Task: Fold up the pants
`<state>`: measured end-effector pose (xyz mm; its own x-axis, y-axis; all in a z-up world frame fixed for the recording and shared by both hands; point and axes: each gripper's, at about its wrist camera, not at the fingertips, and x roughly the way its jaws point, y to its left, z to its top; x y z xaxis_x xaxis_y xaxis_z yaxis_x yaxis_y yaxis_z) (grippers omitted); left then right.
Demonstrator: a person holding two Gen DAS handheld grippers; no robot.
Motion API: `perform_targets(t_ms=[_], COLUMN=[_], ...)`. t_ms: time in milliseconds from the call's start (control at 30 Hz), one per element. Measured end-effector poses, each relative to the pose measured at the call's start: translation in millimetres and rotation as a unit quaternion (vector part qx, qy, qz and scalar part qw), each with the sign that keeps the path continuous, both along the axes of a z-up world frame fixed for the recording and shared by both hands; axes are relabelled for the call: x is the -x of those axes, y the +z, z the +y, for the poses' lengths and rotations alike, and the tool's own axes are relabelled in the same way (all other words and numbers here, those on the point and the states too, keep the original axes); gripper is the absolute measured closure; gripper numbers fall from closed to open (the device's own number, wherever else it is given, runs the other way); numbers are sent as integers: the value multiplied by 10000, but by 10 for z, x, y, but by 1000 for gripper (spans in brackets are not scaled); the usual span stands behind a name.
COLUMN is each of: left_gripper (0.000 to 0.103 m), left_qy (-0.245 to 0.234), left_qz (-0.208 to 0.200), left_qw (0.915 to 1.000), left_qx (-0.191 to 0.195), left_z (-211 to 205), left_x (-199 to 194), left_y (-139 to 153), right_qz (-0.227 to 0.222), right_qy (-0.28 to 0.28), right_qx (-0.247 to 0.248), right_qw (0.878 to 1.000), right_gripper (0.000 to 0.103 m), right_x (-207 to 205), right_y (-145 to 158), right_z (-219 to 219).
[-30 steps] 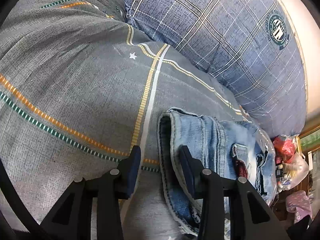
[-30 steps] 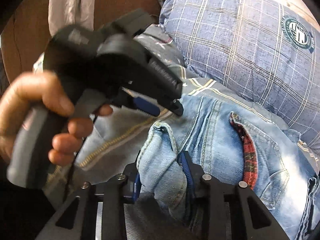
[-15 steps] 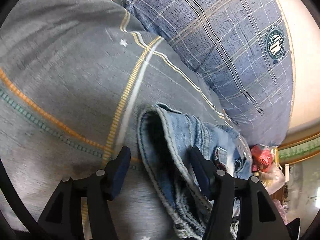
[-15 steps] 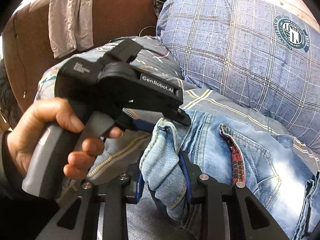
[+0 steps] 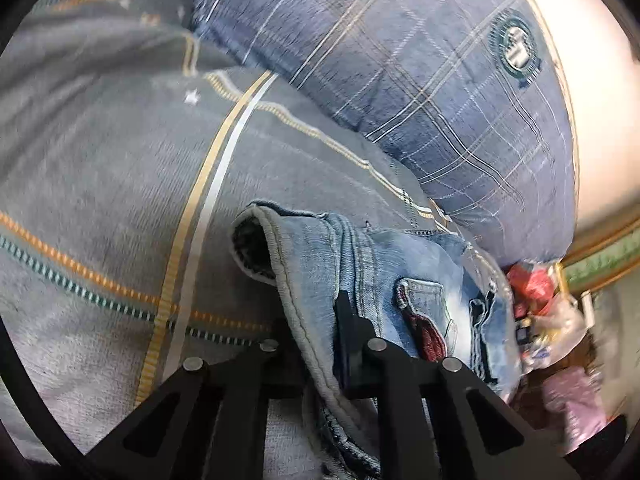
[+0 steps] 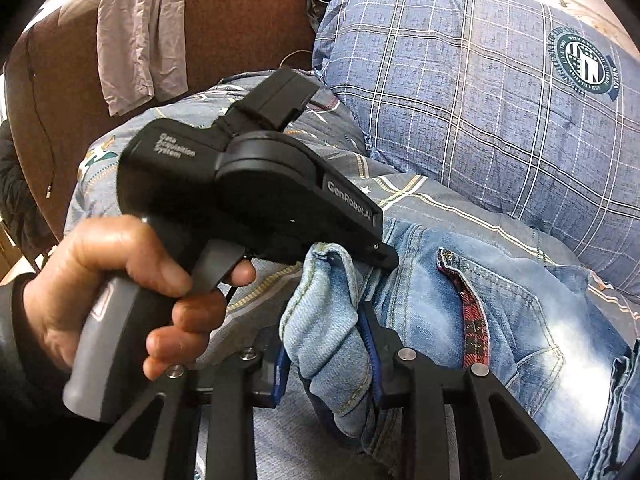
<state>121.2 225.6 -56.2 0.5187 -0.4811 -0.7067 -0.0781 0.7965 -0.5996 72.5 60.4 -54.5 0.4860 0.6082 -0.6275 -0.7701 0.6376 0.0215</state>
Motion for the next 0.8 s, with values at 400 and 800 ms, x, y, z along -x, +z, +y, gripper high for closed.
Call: perform_targets(t_ms=[400, 800], left_gripper=[92, 93], left_qy=[-28, -120], left_qz=[-347, -366], left_qw=[9992, 9964], left_qx=[-199, -752], left_z=[-122, -379], left_x=[79, 114], left_y=[309, 602], right_qz=[-103, -112], right_qy=[-46, -163], right_qx=[-157, -449], right_qw=[9998, 9988], right_gripper=[71, 71], right_x=[45, 71], right_y=[158, 311], right_z=[-159, -384])
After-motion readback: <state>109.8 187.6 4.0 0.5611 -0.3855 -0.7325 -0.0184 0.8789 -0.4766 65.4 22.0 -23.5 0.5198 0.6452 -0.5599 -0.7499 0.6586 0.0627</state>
